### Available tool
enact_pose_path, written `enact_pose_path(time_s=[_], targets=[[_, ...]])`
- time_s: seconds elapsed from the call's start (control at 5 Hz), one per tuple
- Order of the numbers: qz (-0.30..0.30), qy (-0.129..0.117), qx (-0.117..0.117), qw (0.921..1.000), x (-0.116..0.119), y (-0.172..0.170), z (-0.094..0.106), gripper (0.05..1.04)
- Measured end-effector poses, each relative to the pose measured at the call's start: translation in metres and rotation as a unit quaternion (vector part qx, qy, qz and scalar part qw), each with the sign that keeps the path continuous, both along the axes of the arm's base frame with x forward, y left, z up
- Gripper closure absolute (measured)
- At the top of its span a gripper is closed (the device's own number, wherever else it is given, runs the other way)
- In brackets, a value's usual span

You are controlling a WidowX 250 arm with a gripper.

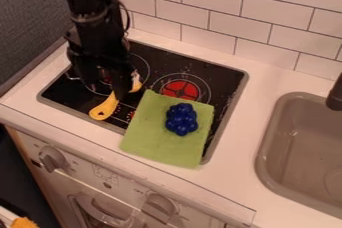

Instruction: Moved the yellow brush on the right top of the burner

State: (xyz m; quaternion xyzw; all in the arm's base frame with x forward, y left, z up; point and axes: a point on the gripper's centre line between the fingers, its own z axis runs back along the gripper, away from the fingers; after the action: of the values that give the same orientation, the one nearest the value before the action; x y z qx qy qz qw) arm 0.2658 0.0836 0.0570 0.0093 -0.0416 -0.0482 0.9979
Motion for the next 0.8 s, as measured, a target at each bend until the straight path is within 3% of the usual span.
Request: enact_pose_path(time_s=[0.4, 0.8], targets=[[0.003, 0.047, 0.033, 0.9983, 0.023, 0.013, -0.035, 0.082], [0.034, 0.031, 0.021, 0.9988, 0.022, 0.005, -0.049, 0.140]])
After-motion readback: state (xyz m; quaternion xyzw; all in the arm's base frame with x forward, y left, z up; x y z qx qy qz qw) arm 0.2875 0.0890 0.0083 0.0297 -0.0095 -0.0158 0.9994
